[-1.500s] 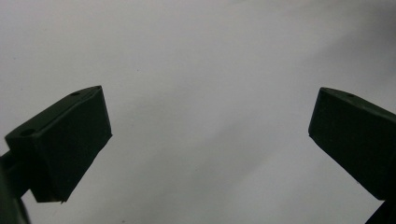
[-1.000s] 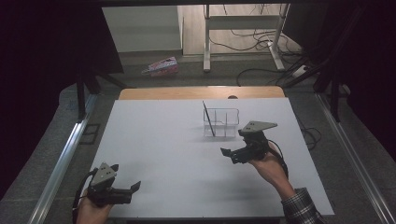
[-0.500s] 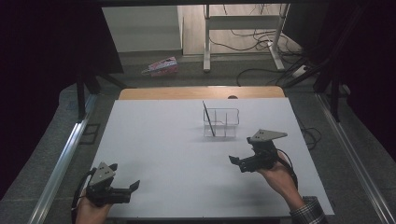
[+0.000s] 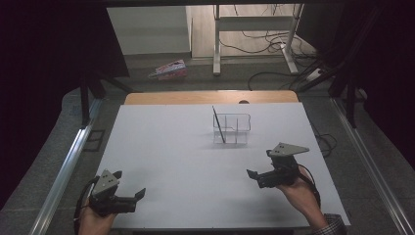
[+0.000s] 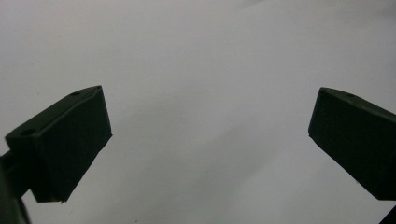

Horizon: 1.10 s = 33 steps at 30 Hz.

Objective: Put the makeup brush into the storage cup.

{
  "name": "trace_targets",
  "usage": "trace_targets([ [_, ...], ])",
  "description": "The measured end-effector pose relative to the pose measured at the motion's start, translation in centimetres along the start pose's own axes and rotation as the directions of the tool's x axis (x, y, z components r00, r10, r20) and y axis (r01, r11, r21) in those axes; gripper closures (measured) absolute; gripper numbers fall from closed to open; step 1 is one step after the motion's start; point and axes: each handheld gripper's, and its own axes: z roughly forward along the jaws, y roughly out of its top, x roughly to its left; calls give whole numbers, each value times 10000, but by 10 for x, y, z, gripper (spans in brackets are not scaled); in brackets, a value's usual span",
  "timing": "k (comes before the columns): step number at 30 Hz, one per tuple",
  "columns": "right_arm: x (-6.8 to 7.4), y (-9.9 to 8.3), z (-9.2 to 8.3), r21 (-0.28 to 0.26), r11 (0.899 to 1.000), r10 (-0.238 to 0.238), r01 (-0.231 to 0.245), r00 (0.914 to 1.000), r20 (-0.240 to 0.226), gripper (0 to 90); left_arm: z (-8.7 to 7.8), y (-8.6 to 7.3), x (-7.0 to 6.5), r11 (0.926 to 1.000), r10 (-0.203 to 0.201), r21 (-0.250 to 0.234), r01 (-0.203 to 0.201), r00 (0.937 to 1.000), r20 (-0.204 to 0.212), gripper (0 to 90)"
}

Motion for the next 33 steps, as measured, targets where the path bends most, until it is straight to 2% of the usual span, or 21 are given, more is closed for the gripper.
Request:
trace_targets([
  [7,-3,-11,-10,54,9999,127,-129,9994,323,0,0,0,1,10000,-34,-22,34,10000,25,0],
  [33,-1,-46,-40,57,9984,555,-562,9950,830,0,-1,-2,5,9999,-122,-54,122,9999,-37,0],
])
